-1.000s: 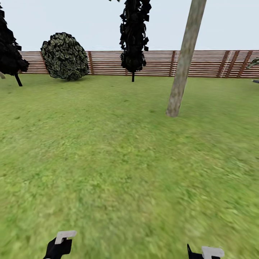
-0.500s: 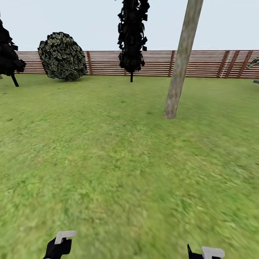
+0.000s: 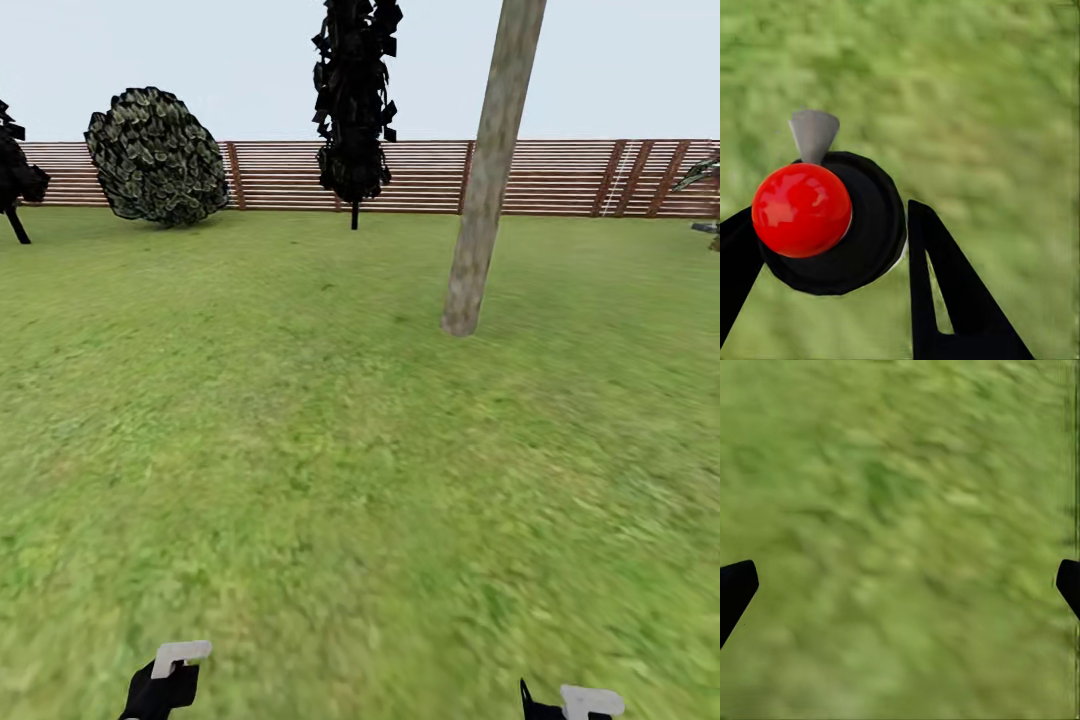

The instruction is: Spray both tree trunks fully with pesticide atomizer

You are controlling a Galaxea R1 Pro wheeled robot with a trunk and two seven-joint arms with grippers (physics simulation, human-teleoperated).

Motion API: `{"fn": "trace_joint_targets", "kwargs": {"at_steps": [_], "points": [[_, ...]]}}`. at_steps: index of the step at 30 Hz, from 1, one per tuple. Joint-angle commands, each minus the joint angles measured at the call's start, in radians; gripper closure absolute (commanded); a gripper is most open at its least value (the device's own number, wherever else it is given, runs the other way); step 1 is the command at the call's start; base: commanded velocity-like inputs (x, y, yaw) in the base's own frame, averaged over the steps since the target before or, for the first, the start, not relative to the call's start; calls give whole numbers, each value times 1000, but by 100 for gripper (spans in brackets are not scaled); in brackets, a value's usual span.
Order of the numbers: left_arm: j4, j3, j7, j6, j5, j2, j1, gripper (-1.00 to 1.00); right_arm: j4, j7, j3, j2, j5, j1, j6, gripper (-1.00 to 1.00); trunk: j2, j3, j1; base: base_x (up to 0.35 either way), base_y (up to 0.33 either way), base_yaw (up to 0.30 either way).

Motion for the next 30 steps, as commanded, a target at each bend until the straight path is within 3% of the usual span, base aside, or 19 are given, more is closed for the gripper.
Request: {"fn": "trace_joint_targets", "kwargs": {"at_steps": [1,14,30], "points": [[0,6,1,-4,-11,0,0,100,2,-2,1,0,2,-1,-3,-100,0,-1,0,281,-212,-238],[2,6,1,-4,-9,0,0,100,4,-2,2,0,2,-1,-2,-100,0,-1,0,314,-129,-242],[2,6,1,-4,-11,1,0,100,4,-2,4,0,2,-1,-2,-100,0,-1,0,335,-52,-10]]}}
